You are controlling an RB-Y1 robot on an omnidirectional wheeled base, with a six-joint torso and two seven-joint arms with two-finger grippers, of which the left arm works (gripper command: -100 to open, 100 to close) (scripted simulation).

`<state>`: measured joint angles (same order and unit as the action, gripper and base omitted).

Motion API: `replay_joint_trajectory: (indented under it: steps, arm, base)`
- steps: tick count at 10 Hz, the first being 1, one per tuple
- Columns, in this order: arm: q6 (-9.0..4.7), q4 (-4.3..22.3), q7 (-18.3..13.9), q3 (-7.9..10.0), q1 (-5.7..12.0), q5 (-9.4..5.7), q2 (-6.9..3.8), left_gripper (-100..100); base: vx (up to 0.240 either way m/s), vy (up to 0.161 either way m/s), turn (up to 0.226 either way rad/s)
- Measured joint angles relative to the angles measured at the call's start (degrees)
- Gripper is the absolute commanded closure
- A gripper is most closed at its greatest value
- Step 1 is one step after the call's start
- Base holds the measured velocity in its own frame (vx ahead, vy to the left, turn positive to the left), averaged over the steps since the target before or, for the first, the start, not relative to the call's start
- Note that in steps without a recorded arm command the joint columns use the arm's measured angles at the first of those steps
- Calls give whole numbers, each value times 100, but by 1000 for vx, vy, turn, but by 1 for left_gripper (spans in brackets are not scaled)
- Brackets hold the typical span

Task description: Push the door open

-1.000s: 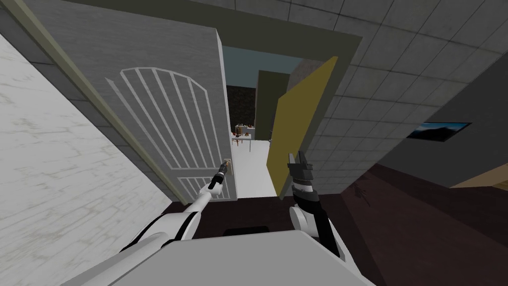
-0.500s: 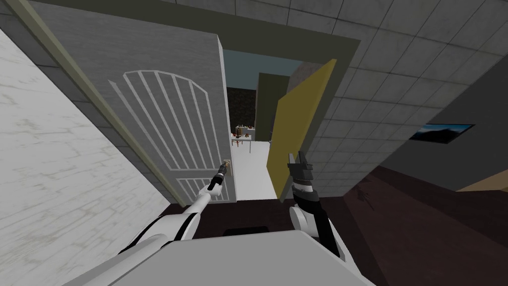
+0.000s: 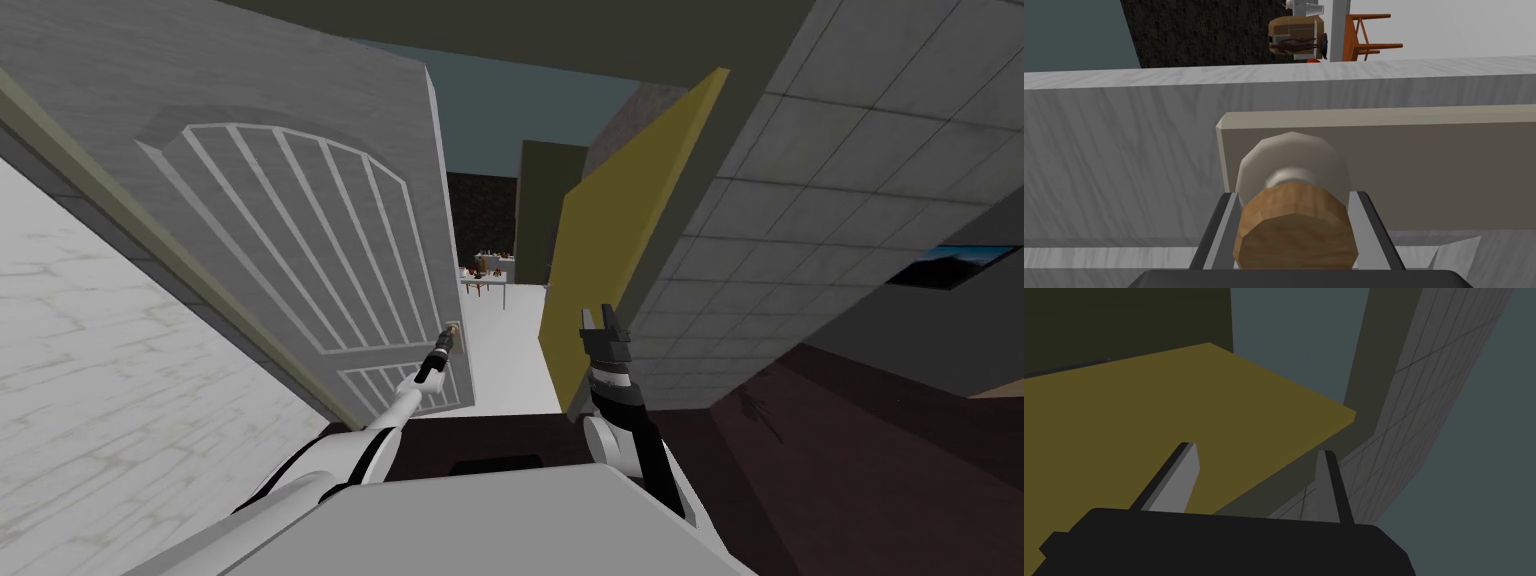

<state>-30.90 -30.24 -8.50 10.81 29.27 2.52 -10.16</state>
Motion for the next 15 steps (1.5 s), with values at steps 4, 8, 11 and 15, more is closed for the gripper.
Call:
replay_joint_trajectory:
  steps: [4,8,11,15]
  arm:
    - [-90,183,142,225,41,-101,-82,100]
    - [133,-115,201,408,-120,-188,-159,100]
    - [16,36,252,528,-118,-245,-235,100]
    - [-17,227,384,762,-61,-348,-332,100]
  base:
    - [187,-84,56]
    - [139,-59,38]
    - [165,-92,66]
    - [168,-76,50]
